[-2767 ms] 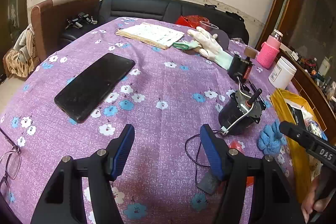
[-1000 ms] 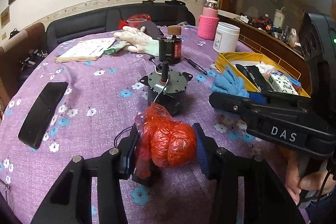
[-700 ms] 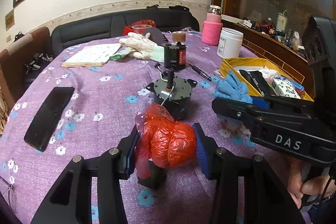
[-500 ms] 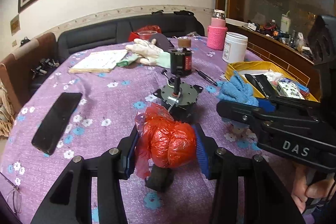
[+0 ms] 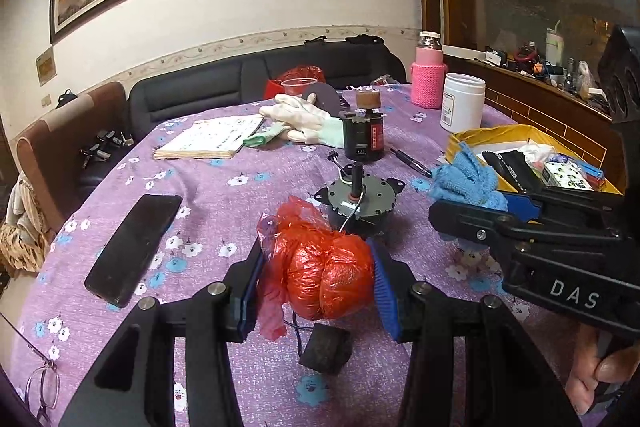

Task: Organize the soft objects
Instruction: 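Carry the red bag with the left tool while the right tool carries the blue cloth to the tray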

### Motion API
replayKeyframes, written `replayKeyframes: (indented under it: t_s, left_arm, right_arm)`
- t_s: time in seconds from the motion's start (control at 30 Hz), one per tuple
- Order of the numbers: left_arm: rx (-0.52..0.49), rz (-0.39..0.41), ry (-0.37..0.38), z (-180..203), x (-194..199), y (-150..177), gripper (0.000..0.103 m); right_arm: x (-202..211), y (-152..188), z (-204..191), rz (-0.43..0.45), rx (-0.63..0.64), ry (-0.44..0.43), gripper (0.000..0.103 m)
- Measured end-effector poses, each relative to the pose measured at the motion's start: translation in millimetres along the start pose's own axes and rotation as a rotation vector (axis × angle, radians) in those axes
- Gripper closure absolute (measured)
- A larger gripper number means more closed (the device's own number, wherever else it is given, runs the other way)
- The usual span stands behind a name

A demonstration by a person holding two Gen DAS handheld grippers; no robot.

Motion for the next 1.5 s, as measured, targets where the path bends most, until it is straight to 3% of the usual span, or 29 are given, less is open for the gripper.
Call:
replayKeyframes:
  t_s: [0.53,1.5]
  left_arm:
    - [-0.05,0.07,-0.067,3.3,11.4,-3.5,0.056]
    - [-0.155,0.091,-0.023,53.2,33.3,-2.0,0.056]
  right_arm:
    - [20.8,-5.3,8.4,0.048,-0.057,0.02,0.068]
    - [84.1,-0.8,62.3,0.148,-0.213,0.067,0.068]
Point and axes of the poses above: each gripper's, at about its wrist camera, not at the fingertips, and x roughly against the way its jaws point, z to its right, y to its underside, the point moved 7 cm from there along -x, roughly the way its jaws point, and after that the axes turned 1 degree about x, right-handed, at the moved point
